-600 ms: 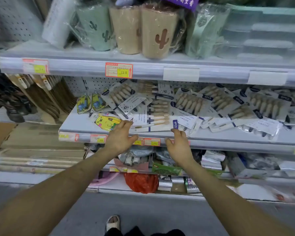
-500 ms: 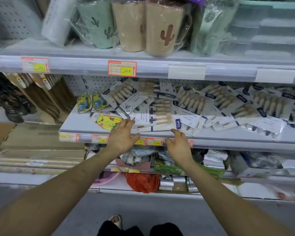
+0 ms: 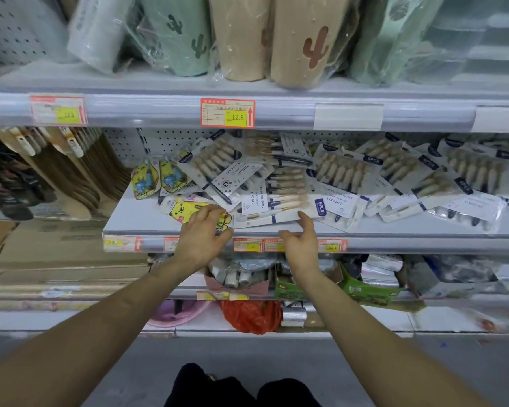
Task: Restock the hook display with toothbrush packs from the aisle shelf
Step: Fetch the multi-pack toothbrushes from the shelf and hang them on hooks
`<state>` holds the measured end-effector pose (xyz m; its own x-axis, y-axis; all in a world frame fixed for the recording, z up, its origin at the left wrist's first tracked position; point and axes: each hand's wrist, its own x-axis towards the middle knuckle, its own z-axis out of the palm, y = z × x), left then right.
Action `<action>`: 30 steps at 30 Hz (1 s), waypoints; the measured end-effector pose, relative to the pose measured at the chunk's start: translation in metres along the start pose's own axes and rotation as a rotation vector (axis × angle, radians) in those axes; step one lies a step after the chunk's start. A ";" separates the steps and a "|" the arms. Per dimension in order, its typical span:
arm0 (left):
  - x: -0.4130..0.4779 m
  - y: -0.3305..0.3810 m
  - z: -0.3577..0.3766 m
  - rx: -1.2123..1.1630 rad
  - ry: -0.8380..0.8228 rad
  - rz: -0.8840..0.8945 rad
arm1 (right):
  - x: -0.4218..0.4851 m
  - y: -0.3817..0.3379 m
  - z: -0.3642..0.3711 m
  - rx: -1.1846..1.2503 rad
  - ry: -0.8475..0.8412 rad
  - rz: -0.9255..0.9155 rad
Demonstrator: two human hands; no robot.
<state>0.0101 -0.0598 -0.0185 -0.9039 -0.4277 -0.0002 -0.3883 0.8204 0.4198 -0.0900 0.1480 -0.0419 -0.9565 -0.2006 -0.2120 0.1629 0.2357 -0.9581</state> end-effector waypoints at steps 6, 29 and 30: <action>0.004 -0.003 0.012 -0.001 0.028 0.006 | 0.010 -0.013 0.008 0.425 0.148 0.002; 0.049 0.005 -0.004 -0.604 0.229 -0.376 | 0.046 -0.026 0.003 0.790 0.137 0.119; 0.056 0.004 -0.007 -0.690 0.247 -0.439 | 0.044 -0.027 0.003 0.791 0.120 0.115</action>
<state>-0.0406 -0.0829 -0.0101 -0.6010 -0.7890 -0.1278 -0.4257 0.1806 0.8866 -0.1362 0.1301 -0.0263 -0.9353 -0.1016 -0.3388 0.3422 -0.5028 -0.7938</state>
